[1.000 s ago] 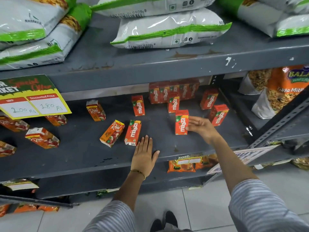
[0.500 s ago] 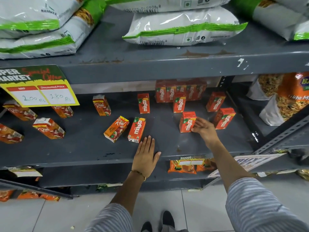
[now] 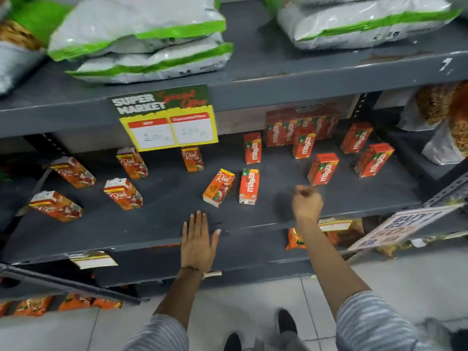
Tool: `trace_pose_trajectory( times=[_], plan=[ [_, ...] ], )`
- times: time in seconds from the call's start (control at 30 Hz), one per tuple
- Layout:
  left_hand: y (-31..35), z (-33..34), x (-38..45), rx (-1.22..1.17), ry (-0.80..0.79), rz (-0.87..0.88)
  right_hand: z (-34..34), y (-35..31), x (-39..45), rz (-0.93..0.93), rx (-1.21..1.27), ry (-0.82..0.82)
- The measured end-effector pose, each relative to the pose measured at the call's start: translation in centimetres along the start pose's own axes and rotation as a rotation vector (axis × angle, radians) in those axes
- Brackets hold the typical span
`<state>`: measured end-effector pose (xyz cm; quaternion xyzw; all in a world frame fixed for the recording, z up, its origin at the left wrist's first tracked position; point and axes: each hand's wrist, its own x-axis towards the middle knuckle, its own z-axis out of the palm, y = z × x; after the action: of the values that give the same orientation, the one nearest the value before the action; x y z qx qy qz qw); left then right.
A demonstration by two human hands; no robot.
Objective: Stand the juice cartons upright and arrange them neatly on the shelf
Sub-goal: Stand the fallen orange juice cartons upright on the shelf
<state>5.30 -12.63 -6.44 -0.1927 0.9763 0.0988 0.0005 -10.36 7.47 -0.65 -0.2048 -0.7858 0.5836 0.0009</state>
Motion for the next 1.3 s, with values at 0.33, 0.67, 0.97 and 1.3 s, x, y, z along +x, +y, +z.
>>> trace_pose_trajectory(
  times=[0.33,0.67,0.97,1.3],
  plan=[
    [-6.4,-1.9,2.6,-0.004,-0.009,-0.132,7.3,-1.5,-4.8,-0.074,-0.413,-0.331],
    [-6.6,-1.7,2.3,-0.034,0.053,-0.124,9.4,-2.3,-4.5,-0.078,-0.476,-0.268],
    [-6.3,-1.9,2.4,-0.039,0.062,-0.131,8.9,-2.4,-1.4,0.105,-0.184,-0.392],
    [-6.5,-1.7,2.3,-0.029,0.065,-0.141,4.9,-3.4,-1.2,0.151,0.115,-0.763]
  ],
)
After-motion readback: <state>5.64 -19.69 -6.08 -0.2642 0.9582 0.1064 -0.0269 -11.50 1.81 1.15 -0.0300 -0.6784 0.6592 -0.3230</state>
